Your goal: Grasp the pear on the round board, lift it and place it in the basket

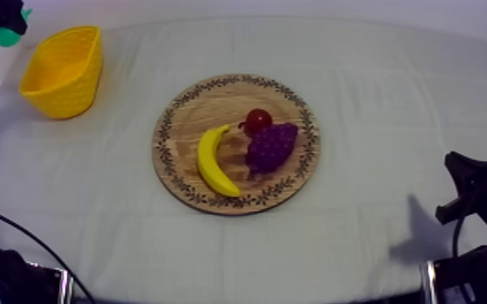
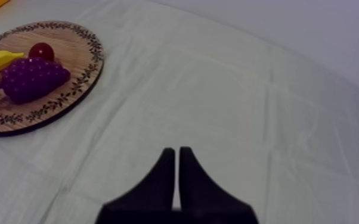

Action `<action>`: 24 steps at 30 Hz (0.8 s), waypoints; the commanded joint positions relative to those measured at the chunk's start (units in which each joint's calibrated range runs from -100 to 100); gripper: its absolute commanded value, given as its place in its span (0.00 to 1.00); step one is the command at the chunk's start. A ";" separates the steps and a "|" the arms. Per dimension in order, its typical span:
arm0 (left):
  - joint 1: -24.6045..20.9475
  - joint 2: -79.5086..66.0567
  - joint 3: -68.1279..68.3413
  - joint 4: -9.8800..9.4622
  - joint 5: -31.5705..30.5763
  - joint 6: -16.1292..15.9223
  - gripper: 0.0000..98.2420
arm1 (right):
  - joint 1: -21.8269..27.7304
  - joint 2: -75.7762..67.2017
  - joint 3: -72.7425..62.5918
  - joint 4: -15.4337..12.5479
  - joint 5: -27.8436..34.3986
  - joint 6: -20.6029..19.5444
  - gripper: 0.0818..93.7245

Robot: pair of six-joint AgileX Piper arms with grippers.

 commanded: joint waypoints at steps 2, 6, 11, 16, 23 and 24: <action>0.05 2.49 -0.76 0.91 0.00 0.51 0.45 | 0.00 -0.04 -0.05 -0.01 0.04 0.00 0.00; 0.30 6.84 -1.71 1.86 -1.01 0.67 0.45 | 0.00 -0.04 -0.05 -0.01 0.04 0.00 0.00; 0.74 13.19 -2.76 2.01 -3.54 0.58 0.46 | 0.00 -0.04 -0.05 -0.01 0.04 0.00 0.00; 1.18 20.23 -6.93 1.75 -4.99 0.63 0.47 | 0.00 -0.04 -0.05 -0.01 0.04 0.00 0.00; 1.93 28.47 -12.82 0.93 -6.49 0.84 0.52 | 0.00 -0.04 -0.05 -0.01 0.04 0.00 0.00; 2.00 29.27 -13.15 0.74 -6.69 0.94 0.53 | 0.00 -0.04 -0.05 -0.01 0.04 0.00 0.00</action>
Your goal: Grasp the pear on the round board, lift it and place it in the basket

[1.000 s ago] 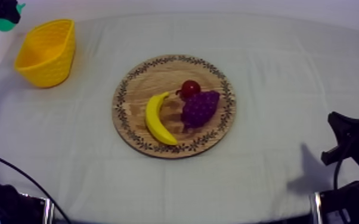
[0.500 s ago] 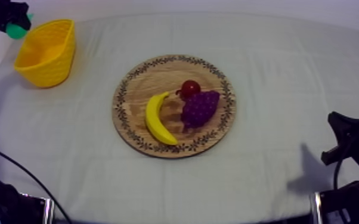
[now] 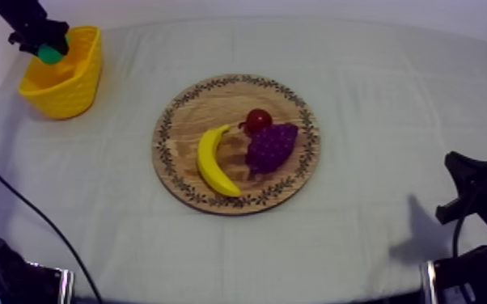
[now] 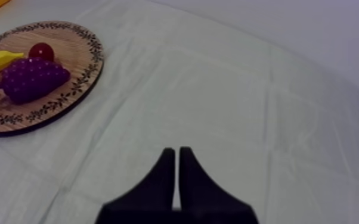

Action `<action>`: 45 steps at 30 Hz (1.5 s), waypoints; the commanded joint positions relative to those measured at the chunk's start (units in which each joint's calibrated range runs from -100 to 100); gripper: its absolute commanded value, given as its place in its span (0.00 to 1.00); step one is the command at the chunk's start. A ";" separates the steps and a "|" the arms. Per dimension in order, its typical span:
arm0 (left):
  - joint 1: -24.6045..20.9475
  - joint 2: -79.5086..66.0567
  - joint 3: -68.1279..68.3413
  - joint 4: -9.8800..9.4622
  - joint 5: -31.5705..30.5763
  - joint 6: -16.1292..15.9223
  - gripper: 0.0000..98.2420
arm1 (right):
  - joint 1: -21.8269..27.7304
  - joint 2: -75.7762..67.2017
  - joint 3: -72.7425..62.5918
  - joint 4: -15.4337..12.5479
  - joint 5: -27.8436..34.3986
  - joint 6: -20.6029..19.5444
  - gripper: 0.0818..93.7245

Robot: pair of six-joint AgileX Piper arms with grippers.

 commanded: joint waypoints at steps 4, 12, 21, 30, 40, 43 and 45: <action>0.17 3.88 -1.15 -1.03 -0.45 0.54 0.61 | 0.00 -0.04 -0.05 -0.01 0.04 0.00 0.00; 0.15 5.17 -0.42 -2.22 -0.55 1.93 0.76 | 0.00 -0.04 -0.05 -0.01 0.04 0.00 0.00; 0.10 3.84 1.76 -2.09 -0.56 2.53 0.91 | 0.00 -0.04 -0.05 -0.01 0.04 0.00 0.00; -0.03 -1.70 3.67 -2.20 -0.19 2.48 0.74 | 0.00 -0.04 -0.05 -0.01 0.04 0.00 0.00; 1.35 -13.75 7.40 -2.62 0.54 2.03 0.57 | 0.00 -0.04 -0.05 -0.01 0.04 0.00 0.00; 1.81 -17.95 8.88 -2.66 0.56 2.08 0.52 | 0.00 -0.04 -0.05 -0.01 0.04 0.00 0.00; 2.05 -20.71 10.03 -2.68 0.57 2.09 0.50 | 0.00 -0.04 -0.05 -0.01 0.04 0.00 0.00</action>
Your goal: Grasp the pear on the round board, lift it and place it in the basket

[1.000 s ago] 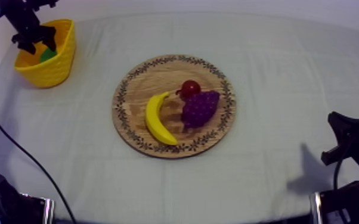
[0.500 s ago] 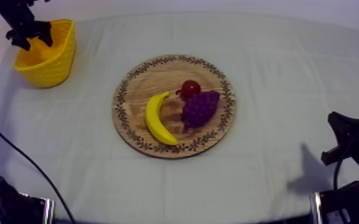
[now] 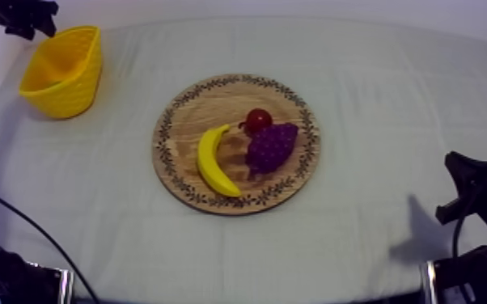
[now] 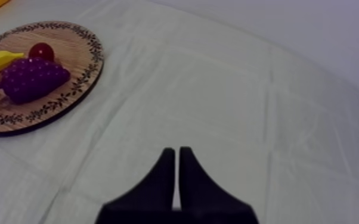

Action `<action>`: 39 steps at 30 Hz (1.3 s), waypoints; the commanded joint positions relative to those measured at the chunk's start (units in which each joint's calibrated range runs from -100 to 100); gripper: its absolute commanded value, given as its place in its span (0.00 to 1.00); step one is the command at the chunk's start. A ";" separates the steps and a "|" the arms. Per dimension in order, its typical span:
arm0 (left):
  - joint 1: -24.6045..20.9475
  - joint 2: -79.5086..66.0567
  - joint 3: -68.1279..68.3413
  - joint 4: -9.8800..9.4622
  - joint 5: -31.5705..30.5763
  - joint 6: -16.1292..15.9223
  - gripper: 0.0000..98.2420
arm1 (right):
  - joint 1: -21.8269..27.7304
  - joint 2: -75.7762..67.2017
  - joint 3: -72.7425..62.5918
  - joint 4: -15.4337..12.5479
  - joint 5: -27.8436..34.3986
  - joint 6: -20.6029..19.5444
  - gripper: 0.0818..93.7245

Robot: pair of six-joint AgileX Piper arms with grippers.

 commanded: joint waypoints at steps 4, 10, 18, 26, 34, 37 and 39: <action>0.34 -8.17 3.64 0.03 -0.06 0.13 0.47 | 0.00 -0.04 -0.05 -0.01 0.04 0.00 0.00; 0.58 -15.90 10.32 0.47 -0.96 0.06 0.41 | 0.00 -0.04 -0.05 -0.01 0.04 0.00 0.00; 1.28 -27.88 22.51 1.18 -6.63 -0.92 0.28 | 0.00 -0.04 -0.05 -0.01 0.04 0.00 0.00; 0.73 -45.15 41.28 2.07 -17.82 -0.93 0.16 | 0.00 -0.04 -0.05 -0.01 0.04 0.00 0.00; 1.61 -66.03 57.45 2.01 -25.60 -1.54 0.10 | 0.00 -0.04 -0.05 -0.01 0.04 0.00 0.00; 1.70 -73.94 62.65 2.26 -27.63 -2.22 0.07 | 0.00 -0.04 -0.05 -0.01 0.04 0.00 0.00; 1.76 -78.97 66.11 2.41 -28.91 -2.61 0.04 | 0.00 -0.04 -0.05 -0.01 0.04 0.00 0.00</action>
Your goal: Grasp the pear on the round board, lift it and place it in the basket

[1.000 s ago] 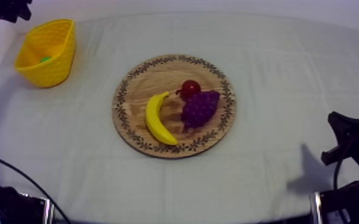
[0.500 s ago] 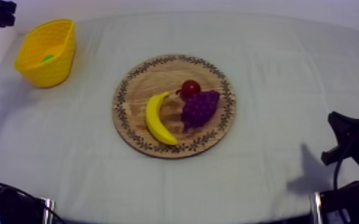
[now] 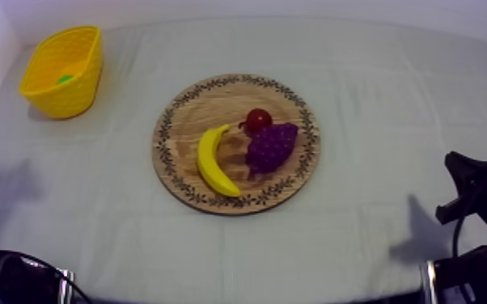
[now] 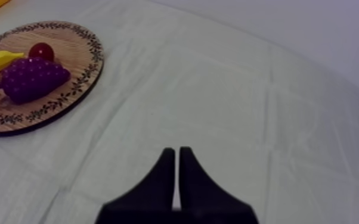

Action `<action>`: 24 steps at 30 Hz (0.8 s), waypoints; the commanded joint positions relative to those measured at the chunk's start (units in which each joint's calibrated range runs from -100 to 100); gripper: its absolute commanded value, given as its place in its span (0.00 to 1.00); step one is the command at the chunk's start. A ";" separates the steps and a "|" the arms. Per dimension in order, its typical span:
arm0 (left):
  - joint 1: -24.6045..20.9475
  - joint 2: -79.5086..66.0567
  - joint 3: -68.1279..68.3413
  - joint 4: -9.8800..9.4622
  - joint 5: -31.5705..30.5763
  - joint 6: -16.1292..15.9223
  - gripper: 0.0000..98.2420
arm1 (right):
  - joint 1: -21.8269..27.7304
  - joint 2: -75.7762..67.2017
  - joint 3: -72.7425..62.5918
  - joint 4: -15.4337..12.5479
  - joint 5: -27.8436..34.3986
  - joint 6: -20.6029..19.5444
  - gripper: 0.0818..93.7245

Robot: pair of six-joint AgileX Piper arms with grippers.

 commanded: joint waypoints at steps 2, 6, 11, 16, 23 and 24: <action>0.19 -13.66 8.07 0.28 -1.85 -0.54 0.02 | 0.00 -0.04 -0.05 -0.01 0.04 0.00 0.00; 0.68 -22.36 14.93 0.56 -3.37 -1.84 0.01 | 0.00 -0.04 -0.05 -0.01 0.04 0.00 0.00; 0.71 -32.17 23.75 1.89 -5.71 -4.04 0.00 | 0.00 -0.04 -0.05 -0.01 0.04 0.00 0.00; 0.54 -40.76 33.11 2.73 -10.76 -4.46 0.00 | 0.00 -0.04 -0.05 -0.01 0.04 0.00 0.00; 0.89 -48.46 43.95 1.13 -15.50 0.70 0.00 | 0.00 -0.04 -0.05 -0.01 0.04 0.00 0.00; 0.90 -48.96 45.53 0.86 -16.07 1.71 0.00 | 0.00 -0.04 -0.05 -0.01 0.04 0.00 0.00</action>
